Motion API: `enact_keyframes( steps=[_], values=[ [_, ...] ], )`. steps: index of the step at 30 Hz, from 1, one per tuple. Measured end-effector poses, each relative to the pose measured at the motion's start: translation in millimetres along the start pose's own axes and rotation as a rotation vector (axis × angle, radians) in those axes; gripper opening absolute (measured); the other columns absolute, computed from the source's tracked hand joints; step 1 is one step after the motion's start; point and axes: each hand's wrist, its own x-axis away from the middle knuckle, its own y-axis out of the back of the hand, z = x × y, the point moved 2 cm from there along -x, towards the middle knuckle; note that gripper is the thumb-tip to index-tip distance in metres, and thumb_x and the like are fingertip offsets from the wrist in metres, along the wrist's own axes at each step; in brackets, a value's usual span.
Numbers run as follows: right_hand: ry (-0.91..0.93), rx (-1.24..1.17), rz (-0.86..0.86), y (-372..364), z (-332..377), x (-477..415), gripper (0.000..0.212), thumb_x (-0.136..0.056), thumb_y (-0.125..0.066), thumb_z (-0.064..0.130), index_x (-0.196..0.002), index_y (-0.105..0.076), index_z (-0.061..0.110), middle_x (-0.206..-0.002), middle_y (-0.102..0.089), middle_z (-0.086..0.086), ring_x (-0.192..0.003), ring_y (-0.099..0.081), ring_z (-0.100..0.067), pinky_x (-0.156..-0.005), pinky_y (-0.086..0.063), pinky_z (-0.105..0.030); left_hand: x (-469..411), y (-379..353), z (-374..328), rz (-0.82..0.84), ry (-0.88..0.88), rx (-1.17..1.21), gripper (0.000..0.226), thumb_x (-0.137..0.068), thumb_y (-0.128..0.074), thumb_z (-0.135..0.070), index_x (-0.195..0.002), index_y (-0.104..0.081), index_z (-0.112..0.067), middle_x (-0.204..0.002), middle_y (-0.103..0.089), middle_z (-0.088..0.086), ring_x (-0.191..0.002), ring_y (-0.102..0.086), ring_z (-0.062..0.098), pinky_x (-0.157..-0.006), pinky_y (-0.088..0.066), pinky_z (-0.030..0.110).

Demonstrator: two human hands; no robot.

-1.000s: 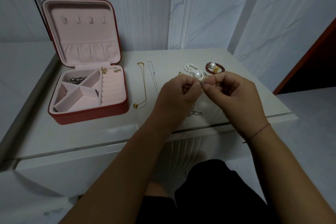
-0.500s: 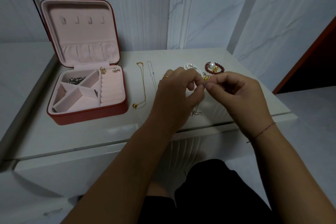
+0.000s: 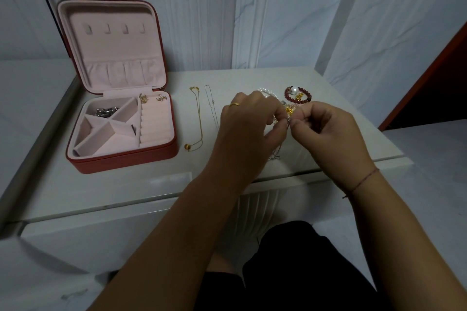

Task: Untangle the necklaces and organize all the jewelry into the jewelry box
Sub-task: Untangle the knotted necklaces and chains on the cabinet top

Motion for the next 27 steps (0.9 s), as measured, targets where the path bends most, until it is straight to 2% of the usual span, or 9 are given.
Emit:
enact_keyframes(
  steps=[4,8,10,12,16,20,24,26,27],
  values=[
    [-0.027,0.010,-0.028,-0.8,-5.0,-1.2,0.009,-0.081,-0.058,0.009,-0.077,-0.065,0.009,-0.073,-0.059,-0.019,-0.064,-0.048,-0.014,-0.060,-0.043,-0.024,3.9,1.1,-3.0,0.028,0.215,0.254,0.016,-0.085,-0.050,-0.025,-0.076,-0.057,-0.013,-0.070,-0.053,-0.004,-0.068,-0.045,0.008,-0.063,-0.035,0.015],
    [-0.079,-0.127,-0.052,-0.9,-6.3,-1.1,0.011,-0.086,-0.058,0.005,-0.078,-0.065,0.006,-0.071,-0.054,-0.011,-0.065,-0.046,-0.012,-0.059,-0.042,-0.018,7.1,1.3,5.1,0.060,0.432,0.373,0.015,-0.090,-0.057,-0.011,-0.077,-0.054,-0.019,-0.069,-0.050,-0.009,-0.063,-0.045,0.001,-0.058,-0.038,0.012],
    [-0.105,-0.196,-0.053,-2.8,-6.0,-0.2,0.014,-0.087,-0.058,0.006,-0.075,-0.064,0.009,-0.067,-0.052,-0.004,-0.061,-0.045,-0.008,-0.059,-0.041,-0.015,6.3,4.8,7.3,-0.045,0.392,0.315,0.011,-0.087,-0.064,-0.014,-0.082,-0.055,-0.019,-0.076,-0.051,-0.011,-0.070,-0.047,0.003,-0.064,-0.040,0.013],
    [-0.141,-0.293,-0.042,-5.0,-7.2,-0.2,0.019,-0.086,-0.060,0.013,-0.067,-0.059,0.011,-0.061,-0.047,0.001,-0.061,-0.042,-0.009,-0.062,-0.041,-0.022,4.5,8.2,6.2,-0.132,0.306,0.254,0.010,-0.083,-0.070,-0.016,-0.084,-0.060,-0.016,-0.078,-0.056,-0.009,-0.072,-0.051,0.007,-0.067,-0.044,0.018],
    [-0.207,-0.449,-0.025,-8.4,-9.1,-1.5,0.018,-0.077,-0.057,0.020,-0.063,-0.054,0.009,-0.061,-0.038,-0.005,-0.065,-0.033,-0.019,-0.068,-0.032,-0.033,3.7,8.2,-4.1,-0.065,0.210,0.264,0.009,-0.081,-0.071,-0.022,-0.086,-0.073,-0.014,-0.075,-0.063,-0.012,-0.069,-0.055,0.003,-0.066,-0.048,0.017],
    [-0.206,-0.446,-0.020,-8.5,-7.7,-1.4,0.014,-0.078,-0.058,0.018,-0.064,-0.062,0.017,-0.059,-0.048,0.002,-0.063,-0.041,-0.011,-0.068,-0.038,-0.029,3.3,6.8,-4.0,-0.081,0.199,0.218,0.011,-0.081,-0.070,-0.017,-0.091,-0.075,-0.013,-0.079,-0.064,-0.013,-0.071,-0.058,0.004,-0.069,-0.049,0.016],
    [-0.132,-0.364,-0.020,-6.4,-5.6,-1.8,0.016,-0.086,-0.060,0.005,-0.073,-0.065,0.014,-0.059,-0.056,0.013,-0.061,-0.049,-0.001,-0.066,-0.044,-0.018,3.3,6.9,-3.9,-0.052,0.208,0.236,0.015,-0.082,-0.067,-0.020,-0.093,-0.075,-0.013,-0.079,-0.066,-0.011,-0.071,-0.060,0.005,-0.070,-0.050,0.016],
    [-0.116,-0.322,-0.035,-5.0,-4.5,-1.1,0.017,-0.086,-0.060,0.002,-0.074,-0.065,0.013,-0.062,-0.059,0.007,-0.063,-0.051,-0.003,-0.067,-0.046,-0.017,3.7,7.3,-3.2,-0.033,0.251,0.298,0.014,-0.084,-0.068,-0.018,-0.095,-0.074,-0.012,-0.082,-0.068,-0.008,-0.075,-0.063,0.007,-0.072,-0.052,0.016],
    [-0.107,-0.296,-0.039,-4.6,-3.7,-0.6,0.016,-0.086,-0.061,0.002,-0.075,-0.066,0.012,-0.064,-0.058,-0.004,-0.066,-0.051,-0.009,-0.068,-0.046,-0.021,4.1,7.3,-2.6,-0.025,0.271,0.324,0.013,-0.085,-0.069,-0.016,-0.096,-0.074,-0.011,-0.082,-0.069,-0.008,-0.076,-0.063,0.006,-0.073,-0.052,0.015]
  ],
)
